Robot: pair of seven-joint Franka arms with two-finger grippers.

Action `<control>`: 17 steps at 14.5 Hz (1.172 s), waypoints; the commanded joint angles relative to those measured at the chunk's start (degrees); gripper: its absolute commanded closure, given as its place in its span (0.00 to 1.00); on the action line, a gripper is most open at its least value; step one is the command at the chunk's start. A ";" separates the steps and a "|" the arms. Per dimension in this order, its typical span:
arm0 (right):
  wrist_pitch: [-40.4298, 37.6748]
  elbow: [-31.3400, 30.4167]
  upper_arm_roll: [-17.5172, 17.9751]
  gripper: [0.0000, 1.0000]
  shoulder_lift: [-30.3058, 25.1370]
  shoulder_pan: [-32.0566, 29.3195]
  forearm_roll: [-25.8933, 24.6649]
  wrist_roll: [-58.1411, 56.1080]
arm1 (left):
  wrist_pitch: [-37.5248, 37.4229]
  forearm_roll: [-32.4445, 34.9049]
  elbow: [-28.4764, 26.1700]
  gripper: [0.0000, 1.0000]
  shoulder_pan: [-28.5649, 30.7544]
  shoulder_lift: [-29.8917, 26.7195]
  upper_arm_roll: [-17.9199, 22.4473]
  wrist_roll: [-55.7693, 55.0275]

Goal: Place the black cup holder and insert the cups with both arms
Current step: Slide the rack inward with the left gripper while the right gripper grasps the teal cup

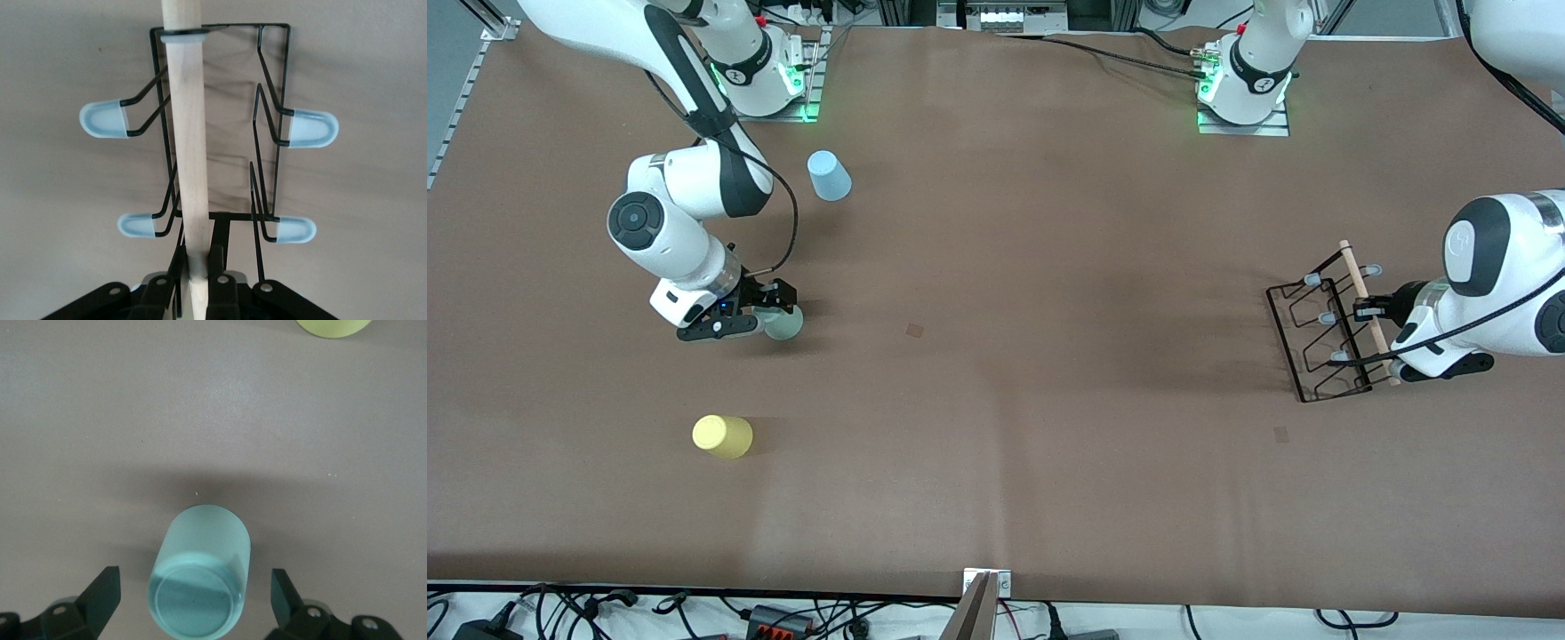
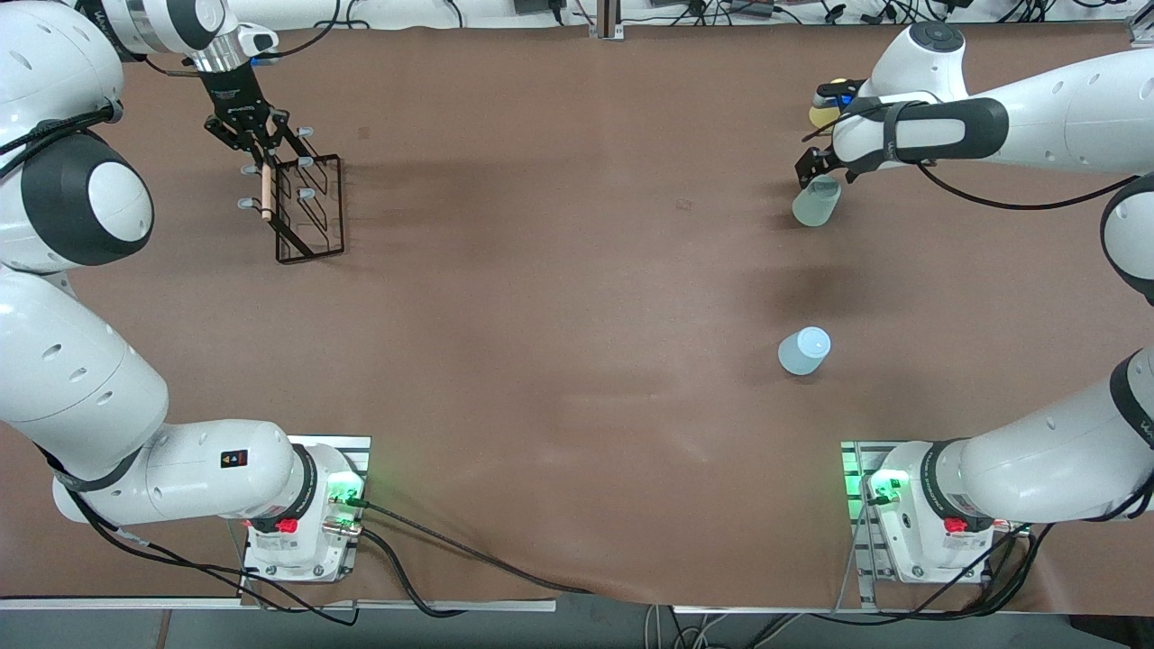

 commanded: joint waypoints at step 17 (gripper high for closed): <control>1.22 -1.39 -0.25 0.61 0.50 0.83 0.21 -1.40 | 5.96 -5.21 12.63 0.99 -21.70 7.36 -20.63 -28.25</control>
